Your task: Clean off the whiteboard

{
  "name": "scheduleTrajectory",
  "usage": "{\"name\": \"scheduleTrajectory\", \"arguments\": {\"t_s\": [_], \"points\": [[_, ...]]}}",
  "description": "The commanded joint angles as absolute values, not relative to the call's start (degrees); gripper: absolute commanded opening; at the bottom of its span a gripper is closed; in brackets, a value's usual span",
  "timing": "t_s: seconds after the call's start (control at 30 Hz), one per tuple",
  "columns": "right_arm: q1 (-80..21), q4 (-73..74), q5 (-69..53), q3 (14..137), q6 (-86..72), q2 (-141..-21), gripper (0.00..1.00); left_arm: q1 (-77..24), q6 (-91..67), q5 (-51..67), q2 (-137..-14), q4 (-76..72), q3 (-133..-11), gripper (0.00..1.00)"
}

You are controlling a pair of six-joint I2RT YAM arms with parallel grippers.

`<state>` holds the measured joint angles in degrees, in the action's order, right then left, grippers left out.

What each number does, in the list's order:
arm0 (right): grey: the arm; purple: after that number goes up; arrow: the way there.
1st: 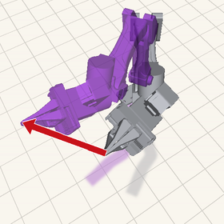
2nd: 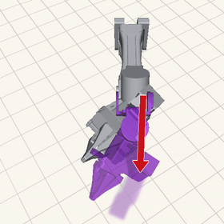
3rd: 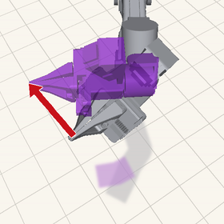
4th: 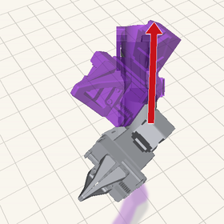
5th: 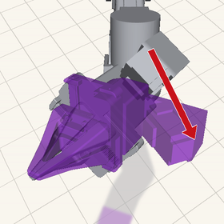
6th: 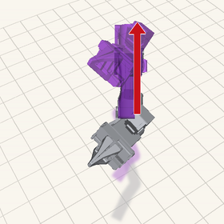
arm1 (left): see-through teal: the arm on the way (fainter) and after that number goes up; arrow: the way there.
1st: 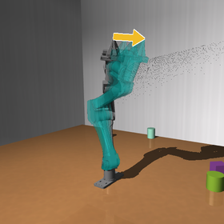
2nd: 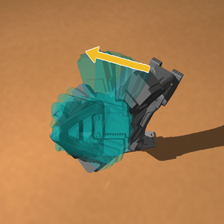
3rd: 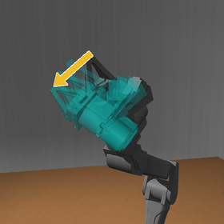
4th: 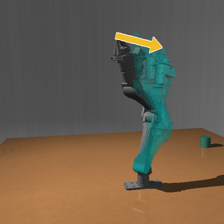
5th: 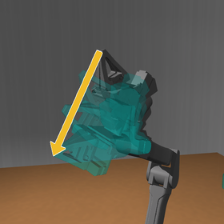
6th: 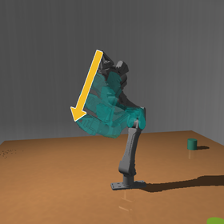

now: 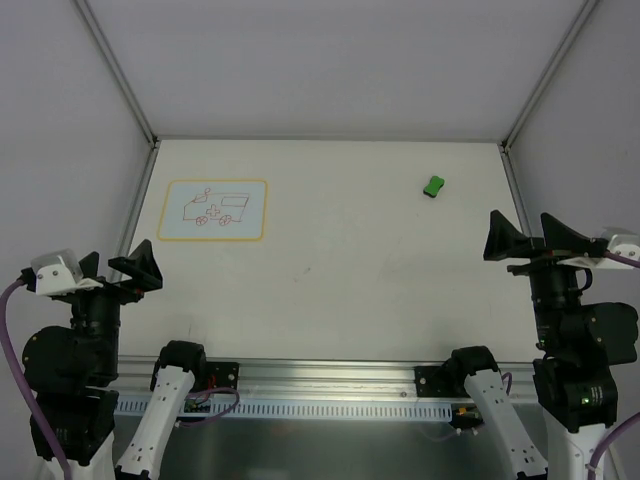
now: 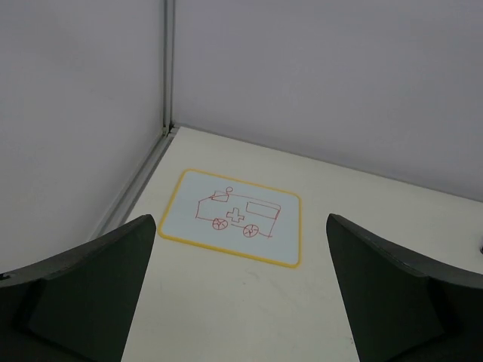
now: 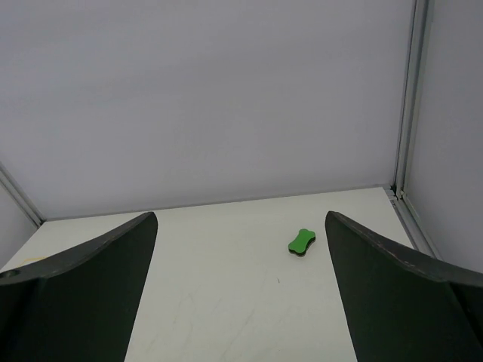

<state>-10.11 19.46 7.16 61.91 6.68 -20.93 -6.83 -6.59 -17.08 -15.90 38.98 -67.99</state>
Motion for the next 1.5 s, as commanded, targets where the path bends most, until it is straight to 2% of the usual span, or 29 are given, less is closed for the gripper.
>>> {"name": "scheduleTrajectory", "arguments": {"t_s": [0.0, 0.23, 0.5, 0.7, 0.8, 1.1, 1.17, 1.27, 1.47], "points": [[-10.6, 16.2, 5.8, 62.8, 6.2, -22.5, 0.99, -7.6, -7.6, -17.1, -16.1, 38.1, -66.5, 0.99], [-10.6, 16.7, 1.7, 60.1, 0.7, -27.8, 0.99, -7.6, -12.4, -11.2, -22.7, 38.2, -62.8, 0.99], [-10.6, 21.0, -8.4, 51.7, -9.7, -37.0, 0.99, -7.6, -21.2, 4.0, -48.5, 36.3, -59.9, 0.99], [-10.7, 19.3, -9.8, 46.1, -10.0, -36.0, 0.99, -8.7, -29.3, 4.7, -64.6, 22.9, -54.8, 0.99], [-10.7, 19.3, -9.6, 43.8, -9.3, -34.3, 0.99, -10.2, -32.0, 1.6, -73.4, 16.9, -56.1, 0.99], [-10.6, 19.5, -11.4, 39.7, -9.1, -31.6, 0.99, -14.4, -33.5, -1.6, -100.8, 11.0, -70.2, 0.9], [-10.6, 19.5, -11.6, 39.2, -9.7, -30.3, 0.99, -14.7, -33.4, -2.0, -105.4, 10.8, -71.9, 0.84], [-10.6, 19.8, -12.3, 38.3, -10.1, -28.8, 0.99, -15.0, -33.0, -2.5, -109.2, 10.7, -73.8, 0.76], [-10.6, 20.9, -10.8, 37.2, -9.8, -26.6, 0.99, -18.4, -35.4, -2.5, -110.8, 10.7, -70.1, 0.68]]}}
